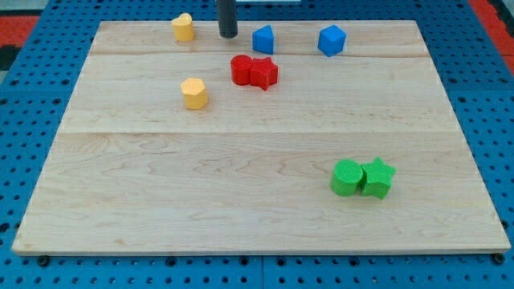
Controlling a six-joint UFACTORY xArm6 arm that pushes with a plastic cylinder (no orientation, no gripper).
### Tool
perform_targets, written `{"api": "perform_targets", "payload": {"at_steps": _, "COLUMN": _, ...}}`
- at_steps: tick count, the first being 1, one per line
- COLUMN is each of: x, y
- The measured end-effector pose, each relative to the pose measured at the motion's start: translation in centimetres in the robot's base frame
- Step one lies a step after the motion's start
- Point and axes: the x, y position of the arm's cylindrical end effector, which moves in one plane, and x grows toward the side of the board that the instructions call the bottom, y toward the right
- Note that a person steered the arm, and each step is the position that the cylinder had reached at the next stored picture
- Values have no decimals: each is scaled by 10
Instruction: Push the yellow heart to the left side of the yellow hexagon
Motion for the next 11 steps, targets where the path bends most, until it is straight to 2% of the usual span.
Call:
{"api": "perform_targets", "payload": {"at_steps": 2, "x": -13, "y": -38}}
{"api": "perform_targets", "payload": {"at_steps": 5, "x": -14, "y": -132}}
{"api": "perform_targets", "payload": {"at_steps": 6, "x": -14, "y": -132}}
{"api": "perform_targets", "payload": {"at_steps": 9, "x": 25, "y": -166}}
{"api": "perform_targets", "payload": {"at_steps": 10, "x": 53, "y": -143}}
{"api": "perform_targets", "payload": {"at_steps": 11, "x": 114, "y": -142}}
